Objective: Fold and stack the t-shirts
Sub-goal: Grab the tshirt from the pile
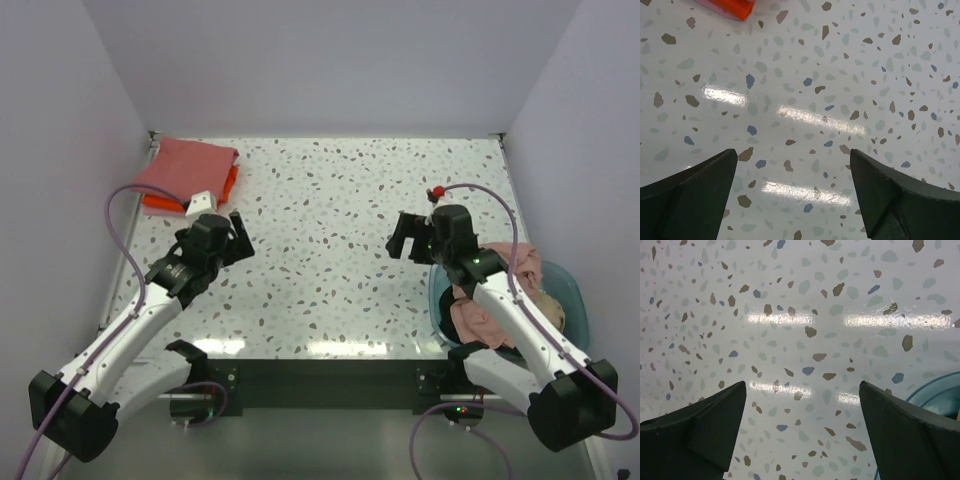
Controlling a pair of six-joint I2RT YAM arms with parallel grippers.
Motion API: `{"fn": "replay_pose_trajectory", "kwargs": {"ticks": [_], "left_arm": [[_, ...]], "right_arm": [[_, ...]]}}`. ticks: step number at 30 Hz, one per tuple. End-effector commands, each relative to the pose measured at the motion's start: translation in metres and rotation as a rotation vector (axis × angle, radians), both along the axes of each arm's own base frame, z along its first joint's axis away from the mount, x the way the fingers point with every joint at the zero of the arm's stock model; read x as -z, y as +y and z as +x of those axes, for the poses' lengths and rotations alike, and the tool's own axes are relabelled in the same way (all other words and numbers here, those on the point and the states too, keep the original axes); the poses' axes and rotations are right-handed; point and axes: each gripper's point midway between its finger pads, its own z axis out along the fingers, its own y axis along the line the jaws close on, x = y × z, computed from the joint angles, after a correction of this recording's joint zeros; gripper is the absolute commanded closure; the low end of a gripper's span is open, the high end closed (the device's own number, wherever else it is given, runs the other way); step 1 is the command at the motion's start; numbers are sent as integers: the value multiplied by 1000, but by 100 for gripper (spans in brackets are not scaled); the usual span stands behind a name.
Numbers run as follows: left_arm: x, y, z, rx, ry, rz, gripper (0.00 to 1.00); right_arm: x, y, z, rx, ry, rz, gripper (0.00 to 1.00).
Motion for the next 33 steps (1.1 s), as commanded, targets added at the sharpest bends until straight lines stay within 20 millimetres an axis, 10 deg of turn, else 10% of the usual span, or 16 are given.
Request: {"fn": "replay_pose_trajectory", "kwargs": {"ticks": [1,6,11,23,33], "left_arm": [[-12,5,2,-44,-38,-13,0],[-12,4,2,-46,-36,-17,0],[-9,2,6,-39,-30,-13,0],[-12,-4,5,9,-21,-14,0],[-6,-5,4,11,12,0,0]], "right_arm": [[-36,0,14,35,-116,38,1],[-55,-9,19,82,-148,16,2],[-45,-91,14,495,-42,-230,1],[-19,-249,-37,1056,172,-152,1],[18,-270,-22,1079,172,-17,10]]}}
